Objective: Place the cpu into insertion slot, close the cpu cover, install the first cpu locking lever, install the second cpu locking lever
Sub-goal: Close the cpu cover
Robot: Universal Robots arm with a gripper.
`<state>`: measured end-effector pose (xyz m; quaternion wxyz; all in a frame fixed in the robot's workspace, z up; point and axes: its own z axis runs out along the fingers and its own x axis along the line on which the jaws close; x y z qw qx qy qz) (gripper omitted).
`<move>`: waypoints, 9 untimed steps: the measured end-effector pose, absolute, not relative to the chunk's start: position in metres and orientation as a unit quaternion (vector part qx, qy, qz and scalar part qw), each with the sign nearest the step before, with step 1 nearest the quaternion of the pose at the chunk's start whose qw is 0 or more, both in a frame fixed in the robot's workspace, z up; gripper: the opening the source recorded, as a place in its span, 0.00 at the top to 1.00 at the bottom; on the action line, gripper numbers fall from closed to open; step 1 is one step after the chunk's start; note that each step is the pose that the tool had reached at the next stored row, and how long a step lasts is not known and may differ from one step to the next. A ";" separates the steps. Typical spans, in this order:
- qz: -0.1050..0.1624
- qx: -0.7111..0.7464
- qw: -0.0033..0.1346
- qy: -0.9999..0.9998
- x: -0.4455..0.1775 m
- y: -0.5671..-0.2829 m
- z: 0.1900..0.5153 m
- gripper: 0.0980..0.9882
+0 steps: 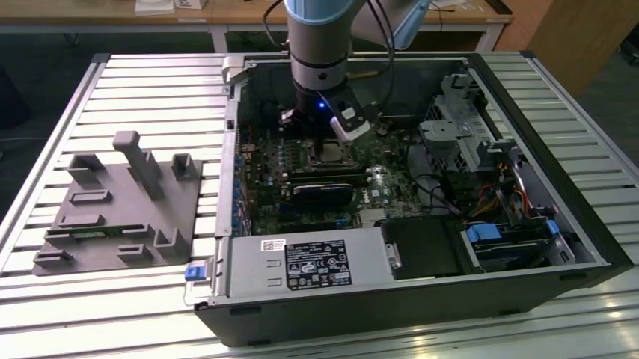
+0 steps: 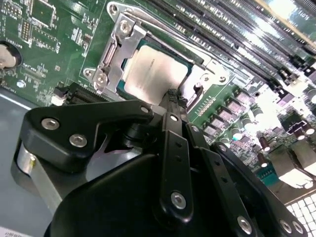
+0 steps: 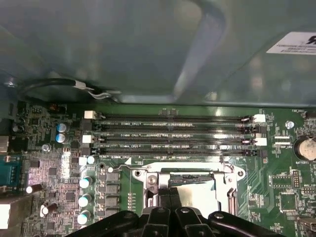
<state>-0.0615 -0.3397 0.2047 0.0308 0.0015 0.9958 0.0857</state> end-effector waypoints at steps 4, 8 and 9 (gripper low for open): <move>0.089 0.002 0.031 0.996 -0.063 -0.345 0.205 0.99; 0.096 0.002 0.031 0.995 -0.066 -0.347 0.204 0.99; 0.097 0.002 0.031 0.995 -0.067 -0.348 0.204 0.99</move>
